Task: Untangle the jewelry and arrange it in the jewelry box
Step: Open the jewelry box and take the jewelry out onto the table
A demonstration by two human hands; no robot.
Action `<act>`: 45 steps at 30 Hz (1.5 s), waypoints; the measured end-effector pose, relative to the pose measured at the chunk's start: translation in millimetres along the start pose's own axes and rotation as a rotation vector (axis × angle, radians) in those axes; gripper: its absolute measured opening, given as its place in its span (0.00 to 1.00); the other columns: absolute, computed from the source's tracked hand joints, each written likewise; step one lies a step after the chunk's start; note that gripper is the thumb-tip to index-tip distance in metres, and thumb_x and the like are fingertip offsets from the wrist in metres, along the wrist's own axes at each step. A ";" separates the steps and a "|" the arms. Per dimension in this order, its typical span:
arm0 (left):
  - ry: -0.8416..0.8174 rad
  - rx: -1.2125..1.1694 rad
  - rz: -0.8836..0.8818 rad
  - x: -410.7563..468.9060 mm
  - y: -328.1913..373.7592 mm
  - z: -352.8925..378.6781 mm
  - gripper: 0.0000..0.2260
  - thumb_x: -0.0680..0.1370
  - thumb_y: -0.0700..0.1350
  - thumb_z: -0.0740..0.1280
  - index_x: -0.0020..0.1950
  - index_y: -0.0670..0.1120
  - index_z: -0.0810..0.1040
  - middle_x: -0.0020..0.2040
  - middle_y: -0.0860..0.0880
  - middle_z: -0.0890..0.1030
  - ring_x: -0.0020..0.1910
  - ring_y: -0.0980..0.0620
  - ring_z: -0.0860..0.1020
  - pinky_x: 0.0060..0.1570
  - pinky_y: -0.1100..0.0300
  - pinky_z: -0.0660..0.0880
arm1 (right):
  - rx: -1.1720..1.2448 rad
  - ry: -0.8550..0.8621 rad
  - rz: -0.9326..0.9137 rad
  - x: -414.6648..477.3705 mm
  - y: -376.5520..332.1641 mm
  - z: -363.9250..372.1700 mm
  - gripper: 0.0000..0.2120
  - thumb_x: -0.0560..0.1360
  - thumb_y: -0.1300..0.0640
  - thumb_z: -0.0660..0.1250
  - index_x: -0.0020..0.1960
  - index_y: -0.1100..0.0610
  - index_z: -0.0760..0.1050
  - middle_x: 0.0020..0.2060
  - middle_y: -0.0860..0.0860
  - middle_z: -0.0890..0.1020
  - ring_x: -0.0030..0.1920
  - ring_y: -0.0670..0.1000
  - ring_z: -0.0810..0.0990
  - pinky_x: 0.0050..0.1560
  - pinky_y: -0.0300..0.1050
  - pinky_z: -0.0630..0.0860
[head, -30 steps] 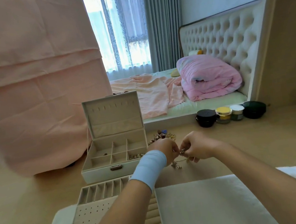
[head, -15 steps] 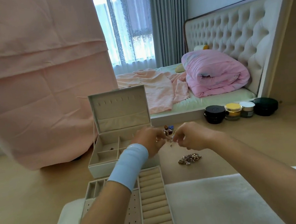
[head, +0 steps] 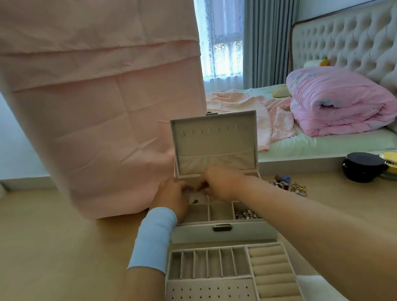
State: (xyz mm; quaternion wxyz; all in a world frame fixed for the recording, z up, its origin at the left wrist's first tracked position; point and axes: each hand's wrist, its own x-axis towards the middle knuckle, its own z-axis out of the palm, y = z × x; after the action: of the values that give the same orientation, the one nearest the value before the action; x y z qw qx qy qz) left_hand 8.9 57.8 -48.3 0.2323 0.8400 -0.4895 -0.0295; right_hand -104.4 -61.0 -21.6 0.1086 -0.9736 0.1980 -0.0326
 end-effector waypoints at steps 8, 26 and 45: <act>0.119 -0.223 0.042 9.9 -29.0 0.2 0.15 0.76 0.35 0.62 0.52 0.49 0.85 0.51 0.52 0.81 0.49 0.56 0.76 0.54 0.68 0.67 | -0.386 -0.105 -0.059 54.5 -13.0 20.3 0.11 0.80 0.51 0.66 0.56 0.57 0.80 0.53 0.57 0.84 0.54 0.59 0.82 0.43 0.44 0.68; 0.001 -0.552 0.022 8.6 -16.8 -5.3 0.19 0.76 0.42 0.70 0.67 0.51 0.77 0.54 0.55 0.82 0.55 0.58 0.79 0.57 0.63 0.74 | 0.663 0.191 -0.016 31.0 2.6 -5.3 0.02 0.78 0.62 0.71 0.46 0.59 0.79 0.40 0.56 0.82 0.29 0.42 0.77 0.34 0.40 0.75; -0.127 -0.496 0.169 -5.1 125.1 -29.5 0.05 0.78 0.47 0.69 0.44 0.48 0.81 0.38 0.51 0.84 0.35 0.54 0.79 0.42 0.57 0.79 | 1.141 0.409 0.230 -111.4 64.5 -61.2 0.06 0.79 0.63 0.69 0.54 0.64 0.76 0.41 0.59 0.87 0.41 0.60 0.87 0.42 0.55 0.85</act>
State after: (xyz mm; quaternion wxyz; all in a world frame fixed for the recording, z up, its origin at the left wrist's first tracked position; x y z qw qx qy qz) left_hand -86.7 21.1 29.5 0.4015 0.7099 -0.5494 -0.1816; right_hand -237.8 -87.3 21.2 0.5749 -0.7084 0.2701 -0.3077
